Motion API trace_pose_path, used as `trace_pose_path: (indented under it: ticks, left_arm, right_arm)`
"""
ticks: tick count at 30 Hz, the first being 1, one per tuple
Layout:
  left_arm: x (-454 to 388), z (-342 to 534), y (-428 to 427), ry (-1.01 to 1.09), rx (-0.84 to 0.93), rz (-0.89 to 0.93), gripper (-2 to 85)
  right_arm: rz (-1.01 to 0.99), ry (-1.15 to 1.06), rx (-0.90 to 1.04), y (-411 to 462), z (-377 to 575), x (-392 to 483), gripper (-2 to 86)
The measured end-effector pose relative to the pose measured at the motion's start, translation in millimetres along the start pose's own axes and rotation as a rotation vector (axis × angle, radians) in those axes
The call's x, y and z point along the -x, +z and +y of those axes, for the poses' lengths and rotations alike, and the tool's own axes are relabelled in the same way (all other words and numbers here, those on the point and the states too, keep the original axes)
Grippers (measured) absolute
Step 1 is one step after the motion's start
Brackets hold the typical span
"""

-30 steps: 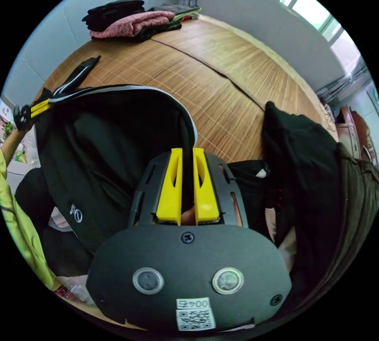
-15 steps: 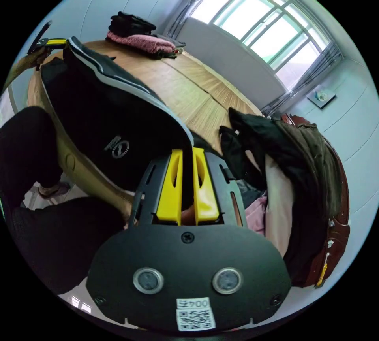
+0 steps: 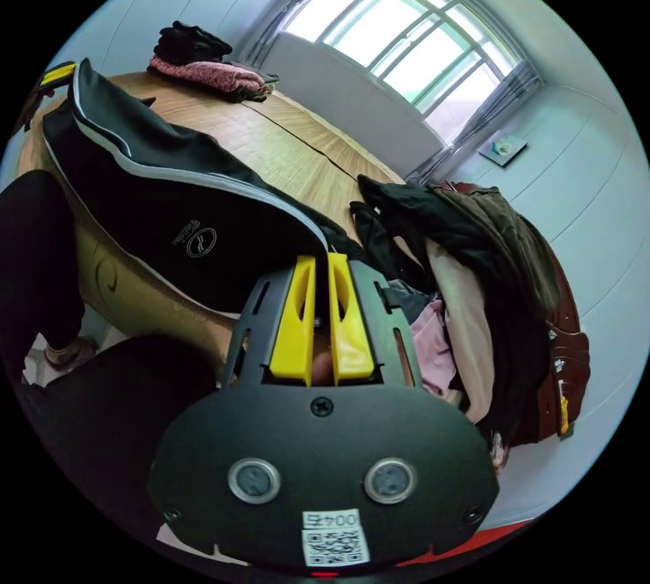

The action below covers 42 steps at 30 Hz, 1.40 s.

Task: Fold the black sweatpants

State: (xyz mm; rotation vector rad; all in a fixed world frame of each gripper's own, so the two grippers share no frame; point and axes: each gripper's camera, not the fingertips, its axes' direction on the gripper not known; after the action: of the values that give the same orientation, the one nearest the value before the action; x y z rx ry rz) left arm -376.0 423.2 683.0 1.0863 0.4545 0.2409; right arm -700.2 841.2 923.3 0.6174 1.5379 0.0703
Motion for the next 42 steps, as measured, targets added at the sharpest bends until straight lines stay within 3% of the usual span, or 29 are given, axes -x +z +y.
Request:
trace_pose_path:
  ticks: [6,10,14,17,21,25,29,33,37,42]
  left_arm:
    - [-44,51,40,0.161,0.226,0.054,2.7]
    - [-43,57,47,0.125,0.272,0.076,6.2]
    - [-23,59,49,0.071,0.274,0.192,9.3]
    - [6,65,46,-0.041,0.277,0.310,10.5]
    - [68,76,38,-0.290,0.229,0.475,9.8]
    - [101,43,43,-0.355,0.168,0.272,7.7]
    - [92,-6,104,-0.304,0.294,0.164,10.6]
    - [80,-31,202,-0.301,0.533,0.173,17.3]
    - [73,-15,273,-0.269,0.775,0.098,15.6]
    - [107,6,265,-0.317,0.738,0.121,4.8]
  right_arm:
    - [-0.004,-0.060,0.159,26,50,6,6.7]
    - [0.046,-0.067,0.171,-4,76,-22,9.0]
    - [0.006,0.188,0.221,-21,117,-93,7.7]
    - [-0.120,0.446,0.099,-47,114,-144,5.4]
    - [-0.342,0.622,-0.004,-40,80,-175,4.9]
    - [-0.598,0.766,0.064,28,48,-179,4.8]
    - [-0.740,0.927,0.245,106,83,-158,1.0]
    - [-0.698,0.847,0.111,100,121,-148,-0.4]
    - [-0.645,0.828,0.087,94,133,-148,-0.7]
    - [-0.664,0.838,0.068,98,148,-156,-0.8]
